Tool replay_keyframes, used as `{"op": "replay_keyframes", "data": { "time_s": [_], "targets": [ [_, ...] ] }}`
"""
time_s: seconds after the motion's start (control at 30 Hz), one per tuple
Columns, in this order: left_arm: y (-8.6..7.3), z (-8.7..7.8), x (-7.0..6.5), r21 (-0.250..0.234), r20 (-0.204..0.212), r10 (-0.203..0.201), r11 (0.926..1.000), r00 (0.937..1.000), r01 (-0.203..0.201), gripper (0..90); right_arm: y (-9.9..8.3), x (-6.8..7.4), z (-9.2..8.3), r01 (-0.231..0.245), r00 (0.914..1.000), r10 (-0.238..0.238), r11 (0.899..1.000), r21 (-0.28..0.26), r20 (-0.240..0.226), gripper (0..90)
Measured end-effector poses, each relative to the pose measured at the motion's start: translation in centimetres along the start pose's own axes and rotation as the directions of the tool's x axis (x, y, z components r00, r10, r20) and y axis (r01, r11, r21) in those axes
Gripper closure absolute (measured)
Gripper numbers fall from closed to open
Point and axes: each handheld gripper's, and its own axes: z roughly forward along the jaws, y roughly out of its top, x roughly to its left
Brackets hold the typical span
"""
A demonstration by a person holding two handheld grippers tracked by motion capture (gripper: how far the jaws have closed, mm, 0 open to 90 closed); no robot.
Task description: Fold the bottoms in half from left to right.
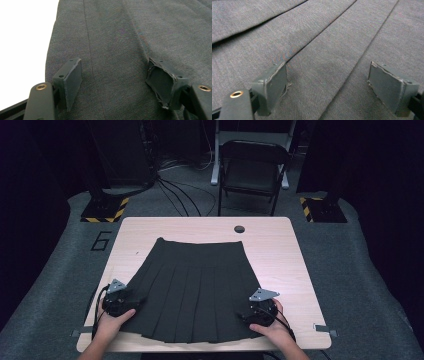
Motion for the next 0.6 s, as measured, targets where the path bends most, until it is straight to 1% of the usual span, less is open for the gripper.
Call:
{"op": "replay_keyframes", "data": {
  "time_s": [0.1,0.13,0.17,0.23,0.27,0.43,0.5,0.53,0.57,0.6],
  "targets": [
    [-0.02,0.08,-0.04,-0.009,-0.007,-0.004,0.9999,1.0000,0.004,28.5,0.00,0.00,-0.02,0.001,1.0000,-0.001,1.000,0.000,0.001,15.2],
    [0.01,0.00,-0.02,0.002,-0.002,-0.010,0.9999,0.9999,0.010,28.5,0.00,0.04,-0.01,-0.005,1.0000,0.005,1.000,-0.001,-0.001,15.2],
    [-0.01,0.05,-0.01,-0.008,-0.004,-0.012,0.9999,0.9999,0.012,28.7,0.00,0.06,-0.01,-0.009,1.0000,0.009,1.000,-0.001,0.000,15.2],
    [0.02,-0.02,0.13,-0.002,0.003,-0.013,0.9999,0.9999,0.013,28.9,0.01,0.00,-0.01,-0.002,1.0000,0.002,1.000,-0.003,-0.001,15.3],
    [0.00,-0.01,0.15,-0.008,0.005,-0.021,0.9997,0.9998,0.021,29.1,0.01,0.01,-0.02,-0.004,1.0000,0.004,1.000,-0.002,0.000,15.3],
    [0.01,-0.03,0.12,-0.004,0.004,-0.015,0.9999,0.9999,0.015,29.5,0.01,-0.02,-0.01,-0.004,1.0000,0.004,1.000,-0.002,-0.005,15.3],
    [-0.03,0.01,0.05,-0.012,-0.003,-0.015,0.9998,0.9999,0.015,29.7,0.02,-0.01,0.00,-0.002,1.0000,0.002,1.000,-0.002,-0.004,15.3],
    [0.00,-0.09,0.07,0.001,0.004,-0.016,0.9999,0.9999,0.016,29.9,0.02,-0.01,-0.01,-0.003,1.0000,0.003,1.000,-0.002,-0.001,15.3],
    [-0.04,-0.01,0.03,-0.011,-0.002,-0.018,0.9998,0.9998,0.018,29.9,0.02,-0.01,-0.01,-0.003,1.0000,0.003,1.000,-0.002,-0.001,15.3],
    [-0.04,-0.04,0.03,-0.008,-0.002,-0.019,0.9998,0.9998,0.019,29.9,0.01,0.00,-0.01,-0.003,1.0000,0.003,1.000,-0.001,-0.001,15.4]
  ]
}}
